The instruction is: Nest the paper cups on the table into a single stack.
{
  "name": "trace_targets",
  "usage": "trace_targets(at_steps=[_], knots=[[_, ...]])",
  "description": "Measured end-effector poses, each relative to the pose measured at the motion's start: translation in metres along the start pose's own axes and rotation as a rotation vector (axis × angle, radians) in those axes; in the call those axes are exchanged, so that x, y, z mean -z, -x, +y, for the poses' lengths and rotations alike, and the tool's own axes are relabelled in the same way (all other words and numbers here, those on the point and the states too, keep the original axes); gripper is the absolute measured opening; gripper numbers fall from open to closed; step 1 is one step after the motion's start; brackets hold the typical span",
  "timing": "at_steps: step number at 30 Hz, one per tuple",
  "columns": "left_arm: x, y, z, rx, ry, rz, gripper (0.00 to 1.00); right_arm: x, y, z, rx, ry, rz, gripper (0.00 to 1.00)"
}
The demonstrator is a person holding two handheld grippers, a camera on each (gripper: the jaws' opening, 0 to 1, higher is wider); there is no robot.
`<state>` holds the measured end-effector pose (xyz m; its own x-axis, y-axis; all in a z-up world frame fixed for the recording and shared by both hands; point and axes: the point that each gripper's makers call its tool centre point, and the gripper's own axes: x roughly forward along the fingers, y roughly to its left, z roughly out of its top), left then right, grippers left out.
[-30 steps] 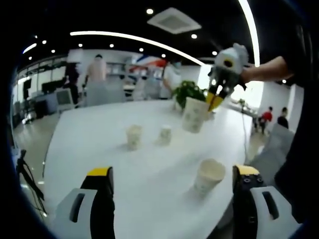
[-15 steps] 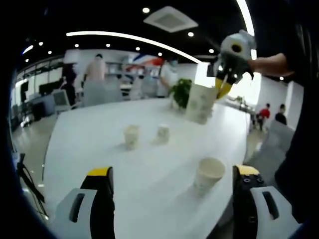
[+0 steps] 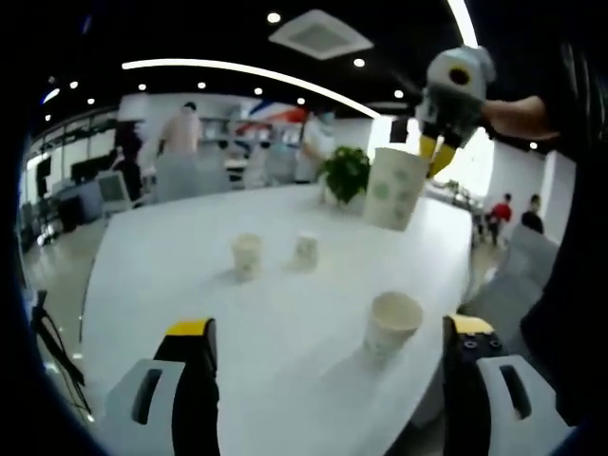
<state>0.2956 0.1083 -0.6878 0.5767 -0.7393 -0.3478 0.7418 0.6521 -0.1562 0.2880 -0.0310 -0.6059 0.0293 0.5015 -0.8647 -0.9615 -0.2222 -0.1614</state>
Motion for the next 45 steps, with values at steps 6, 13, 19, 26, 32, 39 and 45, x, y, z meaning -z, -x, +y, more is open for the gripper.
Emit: trace_targets(at_steps=[6, 13, 19, 26, 32, 39, 45], knots=[[0.004, 0.002, 0.002, -0.005, 0.007, 0.001, 0.97, 0.003, -0.016, 0.007, -0.021, -0.027, 0.000, 0.00], [0.005, 0.005, 0.004, -0.012, 0.015, 0.000, 0.96, 0.008, -0.037, 0.019, -0.053, -0.037, 0.010, 0.00], [0.006, 0.006, 0.007, -0.018, 0.017, 0.001, 0.96, 0.010, -0.050, 0.029, -0.074, -0.017, 0.038, 0.00], [0.007, 0.005, 0.004, -0.013, 0.023, 0.004, 0.95, 0.016, -0.063, 0.040, -0.092, 0.023, 0.074, 0.00], [0.009, 0.004, 0.004, -0.009, 0.026, 0.010, 0.95, 0.016, -0.072, 0.049, -0.106, 0.031, 0.069, 0.00], [0.008, 0.005, 0.006, -0.016, 0.023, 0.008, 0.95, 0.023, -0.080, 0.055, -0.118, 0.062, 0.094, 0.00], [0.013, 0.005, 0.006, -0.015, 0.030, 0.014, 0.95, 0.026, -0.086, 0.056, -0.124, 0.068, 0.104, 0.00]])
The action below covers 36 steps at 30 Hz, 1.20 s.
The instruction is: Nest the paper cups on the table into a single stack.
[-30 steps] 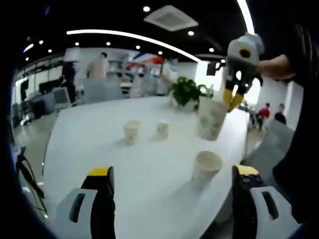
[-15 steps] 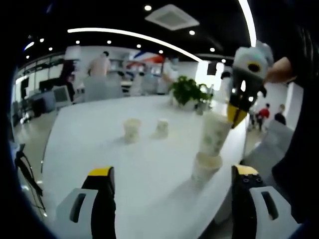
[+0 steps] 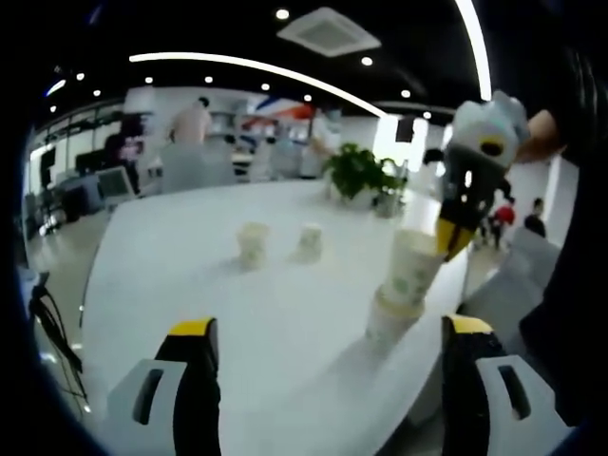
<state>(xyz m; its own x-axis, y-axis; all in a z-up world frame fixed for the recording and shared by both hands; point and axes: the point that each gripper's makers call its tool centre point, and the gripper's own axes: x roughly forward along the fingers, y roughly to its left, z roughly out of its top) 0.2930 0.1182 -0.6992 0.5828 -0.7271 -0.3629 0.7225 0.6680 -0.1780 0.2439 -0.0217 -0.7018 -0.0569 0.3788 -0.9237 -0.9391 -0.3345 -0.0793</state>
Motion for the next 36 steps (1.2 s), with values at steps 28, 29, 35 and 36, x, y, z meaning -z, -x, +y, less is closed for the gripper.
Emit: trace_targets(at_steps=[28, 29, 35, 36], knots=[[0.011, 0.002, 0.001, -0.005, 0.028, 0.006, 0.95, 0.014, -0.033, 0.005, -0.047, -0.009, 0.032, 0.00], [0.011, 0.002, 0.001, -0.004, 0.027, 0.008, 0.95, 0.014, -0.034, 0.005, -0.047, -0.007, 0.031, 0.00], [0.011, 0.003, 0.005, -0.005, 0.030, 0.008, 0.94, 0.013, -0.037, 0.006, -0.056, 0.000, 0.032, 0.00], [0.011, 0.003, 0.006, -0.007, 0.030, 0.008, 0.94, 0.014, -0.038, 0.006, -0.058, 0.000, 0.032, 0.00]])
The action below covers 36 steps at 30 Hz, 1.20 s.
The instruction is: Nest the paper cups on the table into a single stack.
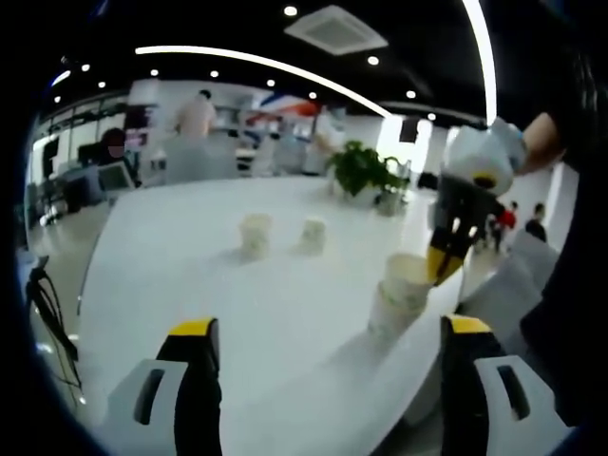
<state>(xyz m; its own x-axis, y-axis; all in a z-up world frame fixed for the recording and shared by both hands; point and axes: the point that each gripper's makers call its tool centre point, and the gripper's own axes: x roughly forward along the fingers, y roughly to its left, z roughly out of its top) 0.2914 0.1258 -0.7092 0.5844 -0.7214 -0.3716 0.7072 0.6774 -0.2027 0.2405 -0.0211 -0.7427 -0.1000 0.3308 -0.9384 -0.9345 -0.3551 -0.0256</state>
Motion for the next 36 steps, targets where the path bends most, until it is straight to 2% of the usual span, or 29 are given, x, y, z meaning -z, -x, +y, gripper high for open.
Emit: trace_targets(at_steps=[12, 16, 31, 35, 36], knots=[[0.0038, 0.0013, -0.0006, -0.001, 0.010, 0.005, 0.94, 0.0004, -0.0061, 0.0007, -0.012, 0.041, 0.010, 0.00], [0.0066, 0.0011, -0.0015, -0.001, 0.017, 0.010, 0.94, 0.0022, -0.0071, 0.0033, -0.028, 0.026, 0.011, 0.00], [0.0043, 0.0038, -0.0023, -0.001, 0.014, 0.005, 0.94, 0.0046, -0.0085, 0.0057, -0.020, 0.028, 0.016, 0.02], [0.0033, 0.0047, -0.0008, -0.005, 0.014, 0.006, 0.94, 0.0044, -0.0079, 0.0045, -0.012, 0.024, 0.013, 0.03], [0.0024, 0.0049, -0.0007, -0.006, 0.013, 0.004, 0.94, 0.0038, -0.0050, 0.0015, 0.011, 0.044, 0.010, 0.03]])
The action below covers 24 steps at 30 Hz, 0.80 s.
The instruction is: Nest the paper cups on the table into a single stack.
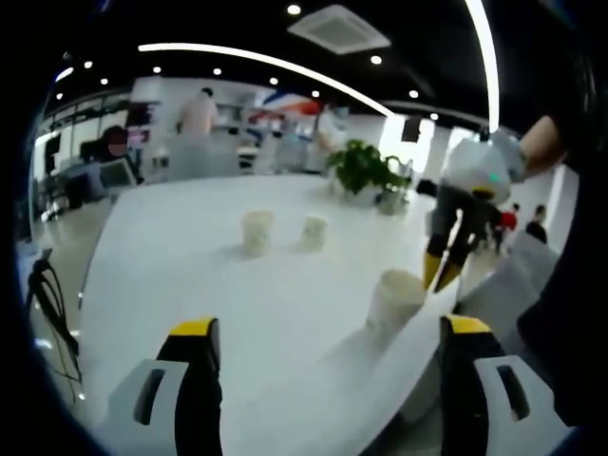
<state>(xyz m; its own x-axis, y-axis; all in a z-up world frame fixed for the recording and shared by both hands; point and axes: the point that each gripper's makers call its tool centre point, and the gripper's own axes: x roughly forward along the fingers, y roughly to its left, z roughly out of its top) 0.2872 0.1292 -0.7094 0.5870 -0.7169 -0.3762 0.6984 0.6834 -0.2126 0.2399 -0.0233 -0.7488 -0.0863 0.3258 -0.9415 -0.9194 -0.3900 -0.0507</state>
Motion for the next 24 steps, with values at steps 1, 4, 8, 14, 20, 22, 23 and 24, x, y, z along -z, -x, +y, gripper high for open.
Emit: trace_targets(at_steps=[1, 4, 8, 14, 20, 22, 23, 24], knots=[[-0.001, 0.000, 0.000, -0.001, -0.002, -0.001, 0.94, 0.000, 0.001, 0.000, 0.000, 0.000, -0.001, 0.04], [-0.002, 0.000, -0.001, -0.002, -0.003, -0.001, 0.94, -0.001, 0.007, 0.000, 0.010, -0.007, -0.010, 0.04], [-0.003, -0.001, -0.003, 0.002, -0.007, 0.001, 0.94, -0.001, 0.013, -0.001, 0.026, -0.014, -0.021, 0.04], [-0.007, -0.005, -0.005, 0.008, -0.015, 0.001, 0.94, 0.002, 0.018, 0.000, 0.041, -0.032, -0.032, 0.04], [-0.008, -0.005, -0.005, 0.007, -0.017, 0.002, 0.94, 0.000, 0.026, 0.000, 0.060, -0.050, -0.059, 0.03], [-0.008, -0.004, -0.005, 0.007, -0.013, -0.001, 0.94, 0.001, 0.030, -0.004, 0.089, -0.052, -0.074, 0.04], [-0.007, -0.004, -0.006, 0.007, -0.013, 0.000, 0.94, 0.001, 0.031, -0.005, 0.095, -0.056, -0.078, 0.04], [-0.007, -0.004, -0.006, 0.007, -0.013, 0.002, 0.94, 0.002, 0.032, -0.006, 0.105, -0.064, -0.087, 0.04]])
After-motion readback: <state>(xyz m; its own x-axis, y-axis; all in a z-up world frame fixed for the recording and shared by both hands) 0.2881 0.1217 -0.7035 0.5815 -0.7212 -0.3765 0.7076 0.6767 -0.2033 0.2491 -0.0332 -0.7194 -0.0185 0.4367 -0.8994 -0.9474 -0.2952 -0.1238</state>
